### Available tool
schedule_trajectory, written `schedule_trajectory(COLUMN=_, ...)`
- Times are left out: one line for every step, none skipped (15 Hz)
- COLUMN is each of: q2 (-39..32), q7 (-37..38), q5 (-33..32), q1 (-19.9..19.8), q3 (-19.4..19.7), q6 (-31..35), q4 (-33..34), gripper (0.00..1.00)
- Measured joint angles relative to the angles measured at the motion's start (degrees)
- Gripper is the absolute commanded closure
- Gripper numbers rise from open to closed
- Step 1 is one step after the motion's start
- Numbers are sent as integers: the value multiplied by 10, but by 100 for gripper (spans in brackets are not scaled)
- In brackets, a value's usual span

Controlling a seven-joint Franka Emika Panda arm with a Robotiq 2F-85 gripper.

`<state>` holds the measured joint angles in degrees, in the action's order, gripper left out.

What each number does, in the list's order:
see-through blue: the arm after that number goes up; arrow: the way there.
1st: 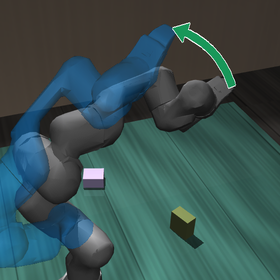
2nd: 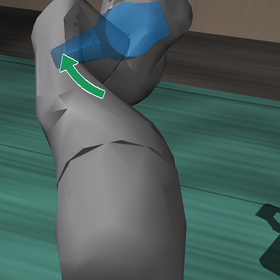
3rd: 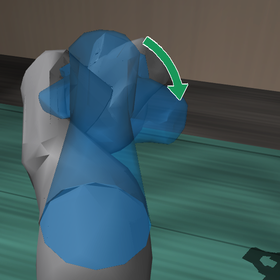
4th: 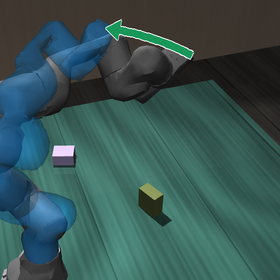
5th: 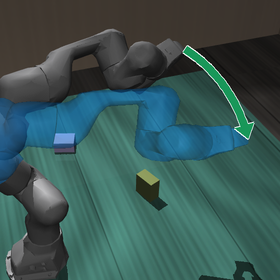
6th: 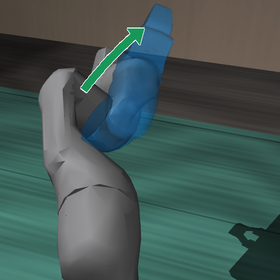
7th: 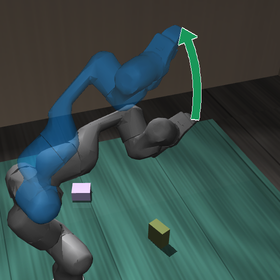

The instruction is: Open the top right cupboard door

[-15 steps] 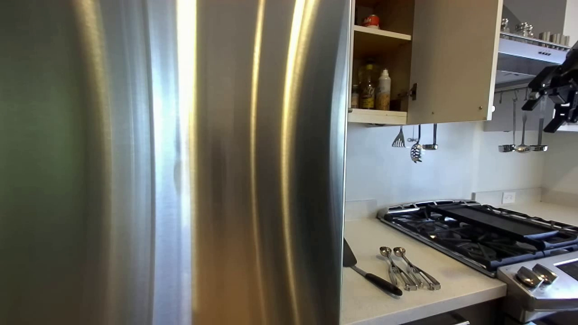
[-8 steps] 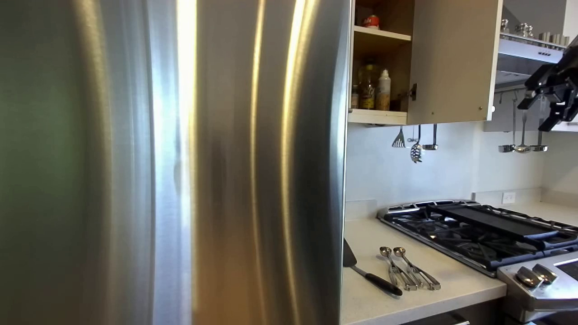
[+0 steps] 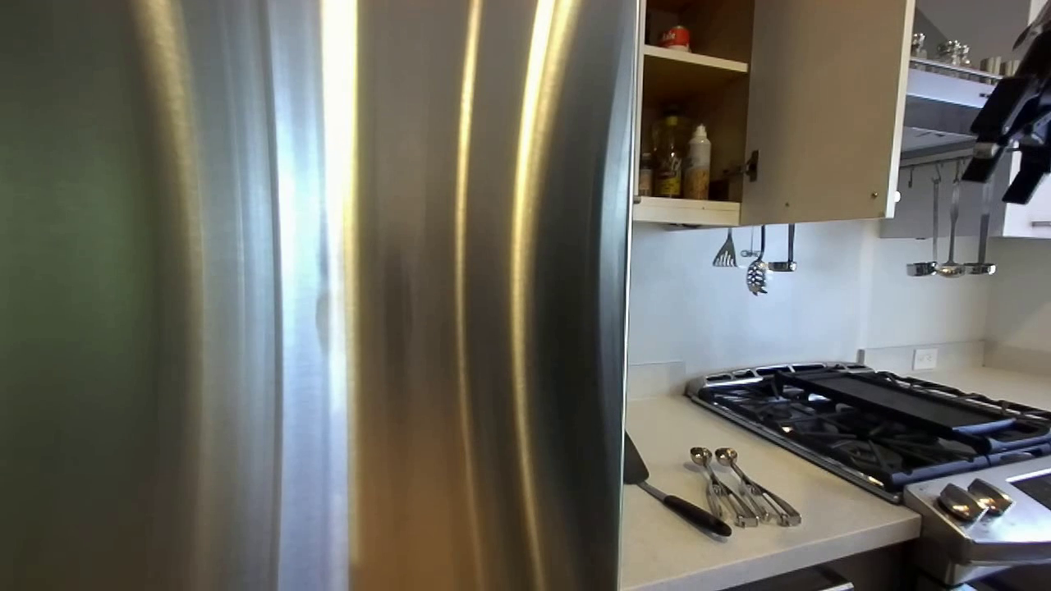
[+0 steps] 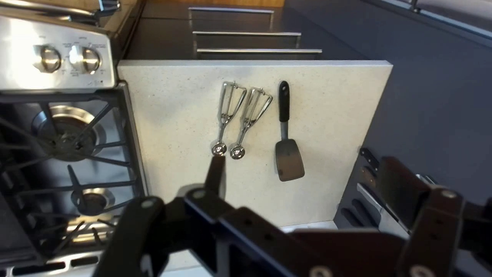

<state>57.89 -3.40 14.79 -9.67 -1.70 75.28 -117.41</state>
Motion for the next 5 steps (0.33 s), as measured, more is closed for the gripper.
schedule_trajectory(q2=12, q7=0, q5=-13, q1=3, q3=-19, q6=4, q4=6, gripper=0)
schedule_trajectory(q2=22, q7=0, q5=-28, q1=8, q3=-36, q6=15, q4=10, gripper=0)
schedule_trajectory(q2=28, q7=0, q5=-38, q1=14, q3=-48, q6=24, q4=14, gripper=0)
schedule_trajectory(q2=31, q7=0, q5=-43, q1=16, q3=-55, q6=27, q4=15, gripper=0)
schedule_trajectory(q2=31, q7=0, q5=-46, q1=17, q3=-56, q6=28, q4=16, gripper=0)
